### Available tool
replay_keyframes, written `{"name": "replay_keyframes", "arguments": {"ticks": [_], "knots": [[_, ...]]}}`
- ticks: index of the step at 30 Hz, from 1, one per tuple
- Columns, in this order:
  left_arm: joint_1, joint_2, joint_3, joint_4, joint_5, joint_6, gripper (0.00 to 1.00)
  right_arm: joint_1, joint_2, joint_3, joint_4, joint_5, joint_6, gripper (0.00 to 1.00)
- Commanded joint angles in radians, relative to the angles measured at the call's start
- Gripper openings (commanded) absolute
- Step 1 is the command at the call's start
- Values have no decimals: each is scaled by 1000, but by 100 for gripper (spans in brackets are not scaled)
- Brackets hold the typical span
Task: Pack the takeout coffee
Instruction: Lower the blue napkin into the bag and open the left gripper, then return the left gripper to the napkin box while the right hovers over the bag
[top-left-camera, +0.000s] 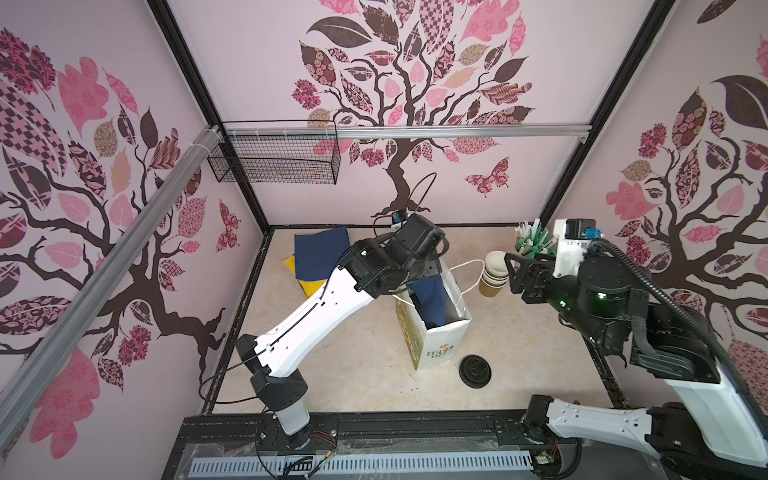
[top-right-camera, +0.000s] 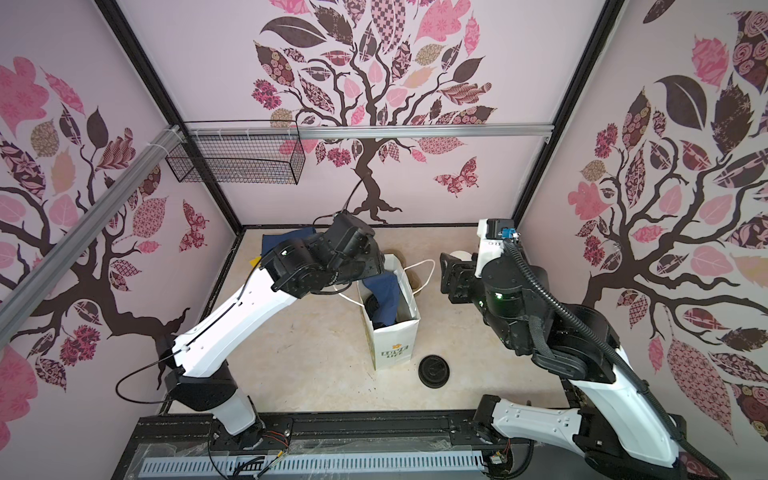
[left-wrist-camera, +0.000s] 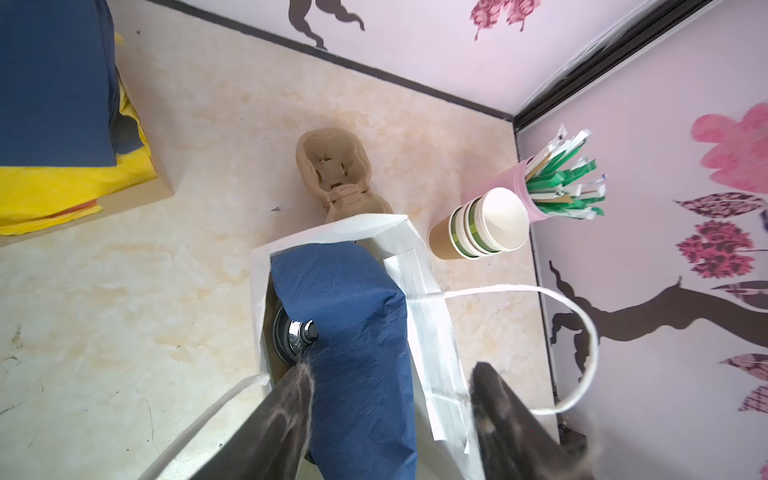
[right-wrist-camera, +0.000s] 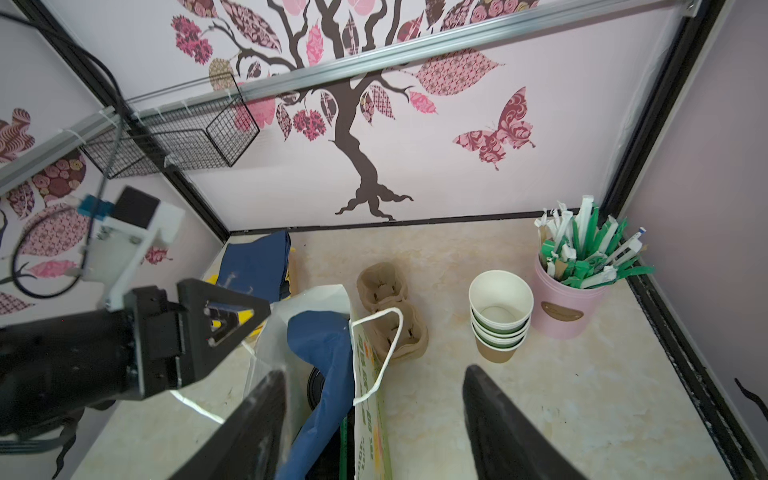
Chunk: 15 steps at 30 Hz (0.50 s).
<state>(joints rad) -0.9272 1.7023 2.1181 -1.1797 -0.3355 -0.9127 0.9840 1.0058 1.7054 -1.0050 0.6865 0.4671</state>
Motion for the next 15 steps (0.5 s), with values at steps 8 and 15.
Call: {"name": "replay_keyframes", "arguments": {"ticks": [8, 15], "knots": [[280, -350, -254, 112, 83, 186, 63, -1, 156, -20, -69, -278, 49, 69], [848, -492, -670, 110, 346, 303, 62, -1, 220, 1, 13, -316, 39, 69]]}}
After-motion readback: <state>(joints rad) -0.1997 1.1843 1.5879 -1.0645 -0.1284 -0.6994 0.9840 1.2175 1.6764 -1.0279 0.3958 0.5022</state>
